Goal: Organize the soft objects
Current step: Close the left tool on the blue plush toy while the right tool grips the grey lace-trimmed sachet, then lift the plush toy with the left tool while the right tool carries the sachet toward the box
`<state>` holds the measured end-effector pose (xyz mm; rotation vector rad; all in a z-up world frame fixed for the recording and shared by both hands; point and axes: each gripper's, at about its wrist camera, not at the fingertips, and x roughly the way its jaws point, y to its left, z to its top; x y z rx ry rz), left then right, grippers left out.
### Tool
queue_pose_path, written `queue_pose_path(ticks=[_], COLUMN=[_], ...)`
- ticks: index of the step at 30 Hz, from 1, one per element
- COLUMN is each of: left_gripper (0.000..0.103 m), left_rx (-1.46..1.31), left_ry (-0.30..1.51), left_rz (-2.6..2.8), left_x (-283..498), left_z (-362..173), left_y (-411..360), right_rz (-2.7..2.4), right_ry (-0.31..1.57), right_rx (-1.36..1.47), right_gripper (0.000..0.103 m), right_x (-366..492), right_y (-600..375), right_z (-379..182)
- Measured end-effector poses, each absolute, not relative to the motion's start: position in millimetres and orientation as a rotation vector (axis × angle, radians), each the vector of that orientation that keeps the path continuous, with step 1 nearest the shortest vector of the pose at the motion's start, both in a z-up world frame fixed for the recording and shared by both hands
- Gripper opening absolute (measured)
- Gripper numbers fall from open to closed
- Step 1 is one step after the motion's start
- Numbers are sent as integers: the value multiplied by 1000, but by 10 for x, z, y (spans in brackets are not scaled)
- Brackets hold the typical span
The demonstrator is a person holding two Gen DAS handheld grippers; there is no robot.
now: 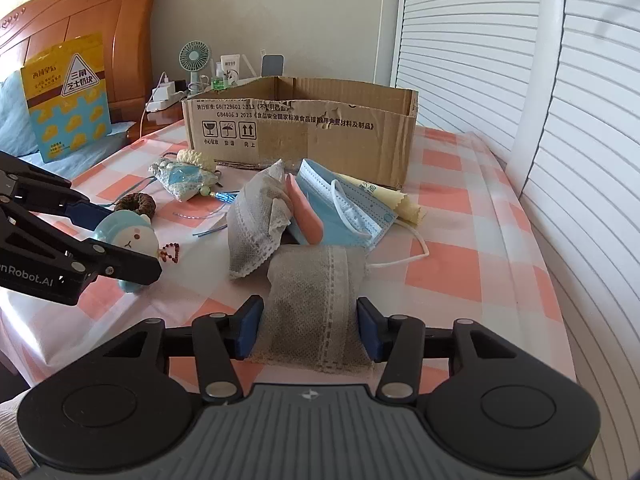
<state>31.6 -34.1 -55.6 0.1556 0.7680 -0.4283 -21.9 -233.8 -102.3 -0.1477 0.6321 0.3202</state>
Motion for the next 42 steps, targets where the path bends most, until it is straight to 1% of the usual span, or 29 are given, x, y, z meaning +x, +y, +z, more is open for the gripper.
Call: queue_pose_path(ticks=[3,5,8,10,11,12,13,15,16,25,31,36,42], left_gripper=[51,54,55,55,55,55,53,49,49,48,48,48,48], left_rx=[141,136,127,121,120,117,113,101,100,128,137,142,137], left_ry=[773,776,780,779,780,780,783,788,789,804,780,768,778], left_rz=[-419,-411,-405,-404,-405,-407,-408,-422,-425,-478,-497,-501,-517], left_x=[325,330,339,346,350,353,357,362,364,373,406,409,372], left_z=[-571,-584,-594,-592,-592,-594,-600,-600,-596,-416,-241,-202,-252], left_y=[-332,-326,-323,-320,-318,-318,-317,-310,-309,-253,-178,-178,-177], right_rz=[320,317,319,311,309,305,304,303,299,328,332,312,420], right_ry=[612,602,596,600,601,603,607,612,614,617,586,585,627], right_rx=[-152,-152,-154,-153,-156,-155,-149,-134,-133,-143,-132,-131,-235], right_gripper=[58,60,60,57,52,49,48,43,43,42,42,42,42], right_x=[-158,-125,-106,-107,-112,-118,-123,-140,-151,-262,-333,-354,-436], right_y=[-2311,-2298,-2289,-2288,-2290,-2295,-2304,-2326,-2331,-2385,-2458,-2484,-2233], right_z=[-1055,-1063,-1066,-1053,-1047,-1040,-1032,-1002,-985,-693,-502,-485,-597])
